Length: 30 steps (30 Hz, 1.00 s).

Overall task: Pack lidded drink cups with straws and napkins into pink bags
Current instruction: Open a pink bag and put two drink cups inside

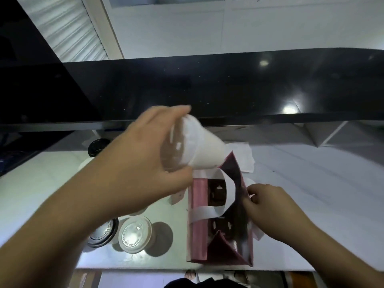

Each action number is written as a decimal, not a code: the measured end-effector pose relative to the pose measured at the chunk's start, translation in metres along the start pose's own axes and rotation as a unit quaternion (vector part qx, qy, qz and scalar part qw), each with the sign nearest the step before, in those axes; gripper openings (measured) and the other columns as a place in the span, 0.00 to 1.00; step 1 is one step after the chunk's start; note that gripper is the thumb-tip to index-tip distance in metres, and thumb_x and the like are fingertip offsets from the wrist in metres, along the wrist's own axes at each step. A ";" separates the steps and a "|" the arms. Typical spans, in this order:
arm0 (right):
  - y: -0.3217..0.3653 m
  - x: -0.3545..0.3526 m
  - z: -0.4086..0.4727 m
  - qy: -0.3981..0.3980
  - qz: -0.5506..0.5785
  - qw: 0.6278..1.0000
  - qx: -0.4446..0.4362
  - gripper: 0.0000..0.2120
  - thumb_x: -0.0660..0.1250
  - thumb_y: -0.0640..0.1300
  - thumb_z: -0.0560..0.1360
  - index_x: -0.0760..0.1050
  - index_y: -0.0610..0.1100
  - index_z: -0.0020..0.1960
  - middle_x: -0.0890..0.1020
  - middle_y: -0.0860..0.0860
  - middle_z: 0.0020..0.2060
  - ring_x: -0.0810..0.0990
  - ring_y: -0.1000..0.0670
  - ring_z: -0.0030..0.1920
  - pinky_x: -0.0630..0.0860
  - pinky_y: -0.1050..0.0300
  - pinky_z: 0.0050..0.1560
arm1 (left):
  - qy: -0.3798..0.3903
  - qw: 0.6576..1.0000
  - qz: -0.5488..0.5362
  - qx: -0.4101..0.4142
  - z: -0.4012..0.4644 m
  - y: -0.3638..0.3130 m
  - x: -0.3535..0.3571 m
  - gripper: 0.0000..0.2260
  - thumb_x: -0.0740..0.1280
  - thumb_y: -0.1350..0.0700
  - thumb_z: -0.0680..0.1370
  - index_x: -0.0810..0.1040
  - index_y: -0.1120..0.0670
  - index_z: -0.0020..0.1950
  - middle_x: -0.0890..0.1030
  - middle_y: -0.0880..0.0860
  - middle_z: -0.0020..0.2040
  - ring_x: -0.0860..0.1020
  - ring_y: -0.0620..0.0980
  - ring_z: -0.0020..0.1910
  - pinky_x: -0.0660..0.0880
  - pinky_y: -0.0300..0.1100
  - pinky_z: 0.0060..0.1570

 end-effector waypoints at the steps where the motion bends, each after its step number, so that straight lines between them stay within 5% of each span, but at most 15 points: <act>1: -0.001 0.001 0.000 0.005 0.006 1.000 -0.005 0.14 0.63 0.58 0.81 0.77 0.54 0.40 0.81 0.57 0.29 0.80 0.57 0.30 0.68 0.64 0.27 | 0.001 1.000 -0.005 0.020 0.004 -0.019 0.005 0.40 0.68 0.35 0.65 0.59 0.32 0.77 0.64 0.28 0.68 0.72 0.33 0.61 0.70 0.31 0.50; 5: -0.011 -0.003 -0.001 0.020 0.031 0.999 -0.014 0.12 0.63 0.57 0.81 0.80 0.53 0.44 0.81 0.57 0.29 0.80 0.56 0.29 0.66 0.64 0.26 | 0.059 0.996 0.040 0.050 0.028 -0.047 0.060 0.42 0.73 0.39 0.68 0.56 0.37 0.78 0.64 0.36 0.72 0.68 0.40 0.67 0.67 0.34 0.52; 8: -0.019 -0.009 -0.001 0.013 0.030 0.999 -0.012 0.18 0.62 0.57 0.81 0.76 0.49 0.37 0.79 0.54 0.28 0.77 0.54 0.29 0.65 0.59 0.28 | 0.120 0.985 0.111 0.062 0.036 -0.043 0.107 0.41 0.74 0.40 0.69 0.60 0.43 0.78 0.69 0.43 0.72 0.69 0.45 0.67 0.66 0.37 0.52; 13: -0.028 -0.013 -0.003 0.014 0.036 0.999 -0.010 0.22 0.60 0.55 0.81 0.72 0.42 0.34 0.74 0.49 0.24 0.69 0.49 0.26 0.63 0.54 0.28 | 0.212 0.959 0.180 0.058 0.038 -0.031 0.174 0.32 0.75 0.40 0.70 0.71 0.49 0.70 0.76 0.49 0.66 0.76 0.53 0.63 0.77 0.50 0.58; 20: -0.029 -0.014 -0.005 0.032 0.032 0.999 -0.011 0.15 0.63 0.51 0.80 0.77 0.46 0.37 0.79 0.50 0.27 0.76 0.50 0.29 0.69 0.55 0.28 | 0.204 0.950 0.231 0.051 0.059 -0.004 0.222 0.28 0.75 0.47 0.75 0.70 0.53 0.71 0.75 0.53 0.67 0.76 0.56 0.65 0.76 0.53 0.59; 24: -0.029 -0.013 -0.005 0.036 0.023 0.999 -0.012 0.15 0.62 0.50 0.81 0.79 0.44 0.41 0.80 0.49 0.30 0.78 0.48 0.31 0.77 0.46 0.34 | 0.225 0.950 0.211 0.038 0.066 0.005 0.245 0.26 0.74 0.50 0.76 0.69 0.56 0.70 0.74 0.57 0.68 0.75 0.59 0.65 0.75 0.51 0.64; 30: -0.032 -0.014 -0.007 0.035 0.017 0.999 -0.011 0.14 0.61 0.49 0.81 0.78 0.43 0.41 0.79 0.48 0.30 0.78 0.47 0.32 0.74 0.46 0.33 | 0.227 0.953 0.200 0.015 0.074 0.006 0.255 0.26 0.70 0.50 0.79 0.67 0.58 0.73 0.73 0.60 0.68 0.75 0.61 0.64 0.75 0.54 0.64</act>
Point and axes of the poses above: each hand's wrist, its own z-axis towards the middle knuckle, its own x-axis out of the palm, y = z × x, the point moved 9 cm from there along z, towards the middle knuckle
